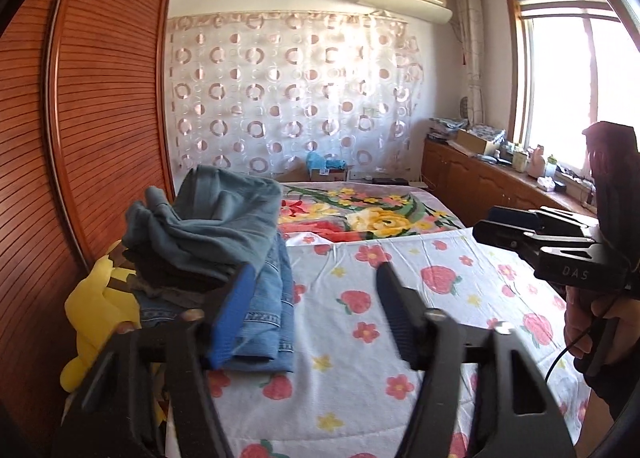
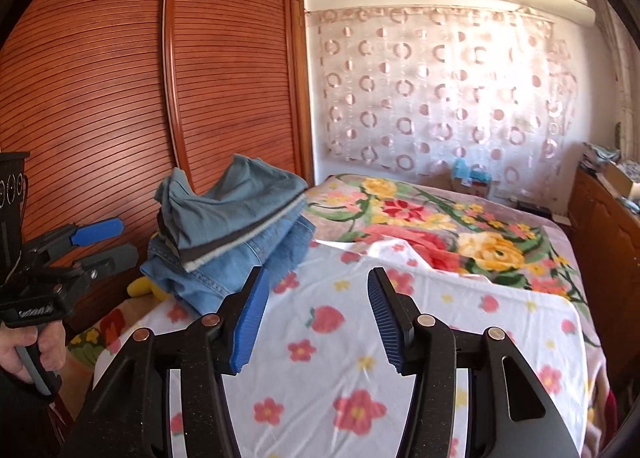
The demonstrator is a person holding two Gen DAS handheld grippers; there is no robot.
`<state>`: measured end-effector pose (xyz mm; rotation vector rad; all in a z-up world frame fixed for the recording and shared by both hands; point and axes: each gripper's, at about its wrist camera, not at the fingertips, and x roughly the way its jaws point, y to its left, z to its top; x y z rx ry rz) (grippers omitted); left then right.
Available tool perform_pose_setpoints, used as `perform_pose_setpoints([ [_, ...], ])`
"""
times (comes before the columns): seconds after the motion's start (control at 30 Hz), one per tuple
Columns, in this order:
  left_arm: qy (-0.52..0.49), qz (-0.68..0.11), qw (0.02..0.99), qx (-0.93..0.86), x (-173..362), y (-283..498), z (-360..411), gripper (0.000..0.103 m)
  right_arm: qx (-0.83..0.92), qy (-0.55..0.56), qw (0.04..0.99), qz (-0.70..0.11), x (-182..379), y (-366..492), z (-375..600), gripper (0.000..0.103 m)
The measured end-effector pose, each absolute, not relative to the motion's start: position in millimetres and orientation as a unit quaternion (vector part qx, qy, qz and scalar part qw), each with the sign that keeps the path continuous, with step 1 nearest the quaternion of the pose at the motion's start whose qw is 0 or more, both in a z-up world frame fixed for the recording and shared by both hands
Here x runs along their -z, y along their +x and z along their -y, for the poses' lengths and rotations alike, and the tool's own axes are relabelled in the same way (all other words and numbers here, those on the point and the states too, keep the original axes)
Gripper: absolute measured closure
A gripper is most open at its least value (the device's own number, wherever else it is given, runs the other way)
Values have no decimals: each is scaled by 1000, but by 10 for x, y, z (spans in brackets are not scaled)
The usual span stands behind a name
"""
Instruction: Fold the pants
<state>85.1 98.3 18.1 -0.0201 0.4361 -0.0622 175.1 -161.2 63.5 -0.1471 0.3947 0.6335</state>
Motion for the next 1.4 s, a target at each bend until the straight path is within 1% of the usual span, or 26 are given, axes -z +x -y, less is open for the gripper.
perform_pose_setpoints([
  [0.03,-8,-219,975,33,-180,848,-948,56,-304,-71,930,-193,-648,1709,1636,49],
  [0.1,-7,-224,974,44,-193,839,-880,64,-297,-66,932,-195,-656,1619,1692,49],
  [0.27,-2,-223,973,57,-276,791,-714,64,-268,-69,942,-190,-743,1363,1763,48],
  [0.33,-2,-220,974,60,-326,766,-650,49,-258,-64,946,-188,-781,1263,1791,46],
  [0.4,2,-211,975,63,-377,736,-598,25,-249,-60,949,-184,-804,1173,1813,41],
  [0.43,5,-206,976,65,-400,715,-566,22,-246,-57,950,-182,-802,1111,1828,39],
  [0.7,2,-202,977,75,-488,695,-432,20,-216,-34,960,-175,-771,862,1915,33],
  [0.73,1,-201,976,79,-493,693,-412,19,-212,-32,961,-175,-760,832,1931,32],
  [0.77,2,-202,976,79,-487,693,-386,11,-209,-30,962,-174,-757,804,1934,31],
  [0.8,5,-203,976,78,-483,693,-355,9,-204,-29,963,-173,-762,790,1920,31],
  [1.17,4,-205,974,93,-527,639,-170,9,-162,-14,974,-158,-790,637,1864,26],
  [1.4,-1,-204,976,76,-648,624,-163,9,-151,-13,978,-141,-830,518,1777,25],
])
